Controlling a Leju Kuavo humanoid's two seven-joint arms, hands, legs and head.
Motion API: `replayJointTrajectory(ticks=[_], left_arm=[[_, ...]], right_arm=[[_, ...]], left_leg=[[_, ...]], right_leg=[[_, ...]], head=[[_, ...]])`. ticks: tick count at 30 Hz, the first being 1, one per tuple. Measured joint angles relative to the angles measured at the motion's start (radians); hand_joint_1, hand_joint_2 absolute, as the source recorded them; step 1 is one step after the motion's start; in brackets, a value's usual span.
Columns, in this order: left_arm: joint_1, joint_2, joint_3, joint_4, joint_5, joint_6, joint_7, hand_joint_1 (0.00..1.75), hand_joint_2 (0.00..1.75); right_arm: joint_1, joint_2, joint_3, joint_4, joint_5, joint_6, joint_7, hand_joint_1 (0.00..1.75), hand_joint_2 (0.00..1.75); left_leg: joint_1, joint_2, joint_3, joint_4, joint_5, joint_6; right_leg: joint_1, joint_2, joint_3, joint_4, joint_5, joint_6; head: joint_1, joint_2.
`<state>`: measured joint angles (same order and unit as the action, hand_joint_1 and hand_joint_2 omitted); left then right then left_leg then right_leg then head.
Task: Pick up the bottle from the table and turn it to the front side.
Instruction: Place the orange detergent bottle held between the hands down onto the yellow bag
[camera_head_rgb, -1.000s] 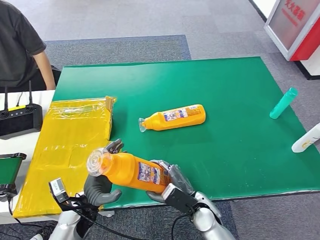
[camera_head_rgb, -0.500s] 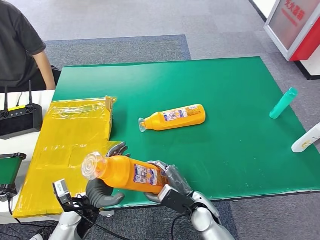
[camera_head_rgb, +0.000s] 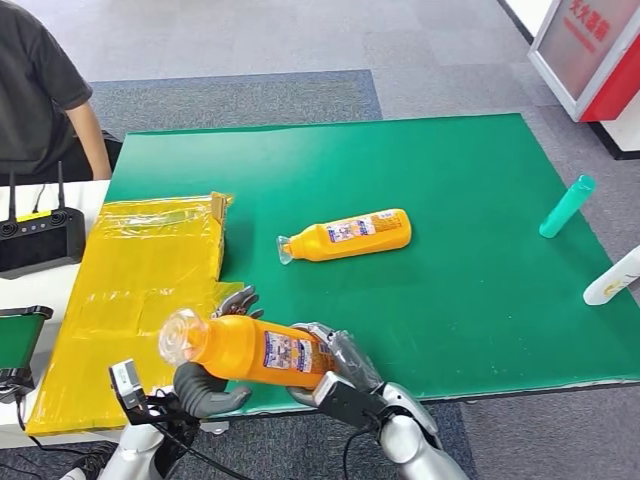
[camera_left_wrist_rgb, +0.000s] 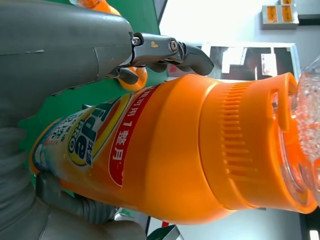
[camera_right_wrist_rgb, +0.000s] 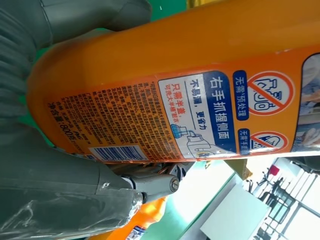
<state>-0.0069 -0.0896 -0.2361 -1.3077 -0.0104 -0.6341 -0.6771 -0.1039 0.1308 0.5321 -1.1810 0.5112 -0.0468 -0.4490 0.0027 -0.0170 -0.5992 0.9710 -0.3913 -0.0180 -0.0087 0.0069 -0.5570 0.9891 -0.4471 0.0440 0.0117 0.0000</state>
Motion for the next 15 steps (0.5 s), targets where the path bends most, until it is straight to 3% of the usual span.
replayJointTrajectory(ticks=[2,4,15], left_arm=[[0.000,0.000,0.000,0.000,-0.003,0.006,0.000,1.17,1.75],[0.000,0.001,-0.001,0.000,-0.005,0.008,0.000,1.72,1.75],[-0.002,0.005,-0.004,-0.001,-0.013,0.021,0.000,1.75,1.75]], right_arm=[[0.000,0.000,0.002,0.000,0.001,-0.001,0.000,1.75,1.75],[0.000,0.000,0.002,0.001,0.002,-0.002,0.000,1.75,1.75],[0.002,0.000,0.005,0.004,0.006,-0.003,0.000,1.75,1.75]], left_leg=[[0.000,0.000,0.000,0.000,0.000,0.000],[0.000,0.000,0.000,0.000,0.000,0.000],[0.000,0.000,0.000,0.000,0.000,0.000]], right_leg=[[0.000,0.000,0.000,0.000,0.000,0.000],[0.000,0.000,0.000,0.000,0.000,0.000],[0.000,0.000,0.000,0.000,0.000,0.000]], head=[[0.000,0.000],[0.000,0.000],[0.000,0.000]])
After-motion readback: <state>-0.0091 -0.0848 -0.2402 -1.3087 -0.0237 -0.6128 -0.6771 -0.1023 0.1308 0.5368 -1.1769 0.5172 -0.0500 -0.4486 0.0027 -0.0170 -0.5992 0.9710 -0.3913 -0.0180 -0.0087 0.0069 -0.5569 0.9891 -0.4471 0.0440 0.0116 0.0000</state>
